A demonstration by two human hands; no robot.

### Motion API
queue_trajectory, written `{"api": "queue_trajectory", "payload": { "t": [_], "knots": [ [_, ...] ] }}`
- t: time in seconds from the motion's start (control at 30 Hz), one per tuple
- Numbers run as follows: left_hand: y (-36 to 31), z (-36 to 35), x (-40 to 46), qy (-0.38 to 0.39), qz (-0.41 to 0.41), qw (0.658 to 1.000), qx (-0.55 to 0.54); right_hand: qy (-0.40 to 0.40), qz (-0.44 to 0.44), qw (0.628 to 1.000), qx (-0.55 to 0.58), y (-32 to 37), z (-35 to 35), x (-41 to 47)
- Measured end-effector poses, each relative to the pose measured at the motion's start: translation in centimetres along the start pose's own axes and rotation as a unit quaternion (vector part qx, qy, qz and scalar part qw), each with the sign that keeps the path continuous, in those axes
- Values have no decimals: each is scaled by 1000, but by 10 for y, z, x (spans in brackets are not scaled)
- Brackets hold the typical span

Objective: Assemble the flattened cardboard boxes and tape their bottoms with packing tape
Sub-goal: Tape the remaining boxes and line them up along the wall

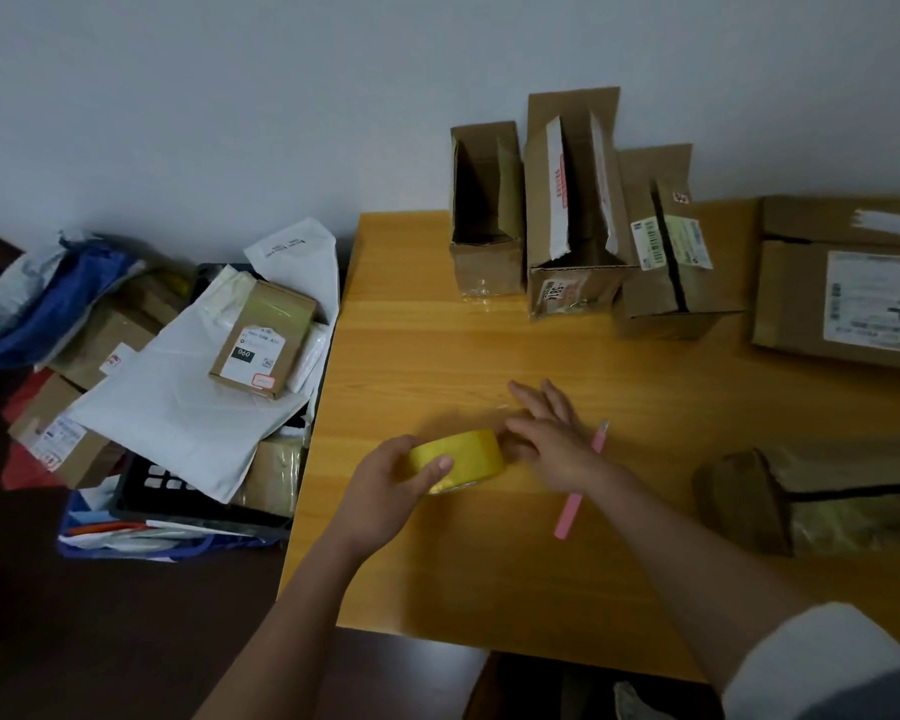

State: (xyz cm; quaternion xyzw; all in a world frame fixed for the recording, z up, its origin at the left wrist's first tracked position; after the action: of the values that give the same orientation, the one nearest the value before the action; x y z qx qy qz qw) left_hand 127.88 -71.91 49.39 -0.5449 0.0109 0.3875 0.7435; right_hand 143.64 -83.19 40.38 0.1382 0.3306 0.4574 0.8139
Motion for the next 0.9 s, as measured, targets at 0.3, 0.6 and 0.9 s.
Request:
{"api": "queue_trajectory", "payload": {
  "t": [0.3, 0.6, 0.9],
  "knots": [
    [-4, 0, -1, 45, -8, 999, 1, -28, 36, 999, 15, 15, 25, 2],
    [-36, -5, -23, 72, -5, 989, -126, -85, 13, 980, 182, 23, 101, -50],
    [-122, -42, -46, 85, -74, 992, -61, -134, -37, 965, 220, 13, 185, -141]
  ]
}}
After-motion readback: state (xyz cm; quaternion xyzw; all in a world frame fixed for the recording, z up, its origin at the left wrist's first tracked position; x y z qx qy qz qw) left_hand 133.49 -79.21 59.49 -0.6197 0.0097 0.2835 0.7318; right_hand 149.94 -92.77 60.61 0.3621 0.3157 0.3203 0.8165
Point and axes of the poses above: each hand's wrist, its own x-axis towards the middle knuckle, its own z-axis out of the back of the hand, y = z × x, the point moved 9 cm from there along x, towards the middle knuckle, and after that the axes turned 4 degrees about -x, right-handed, at the moved point
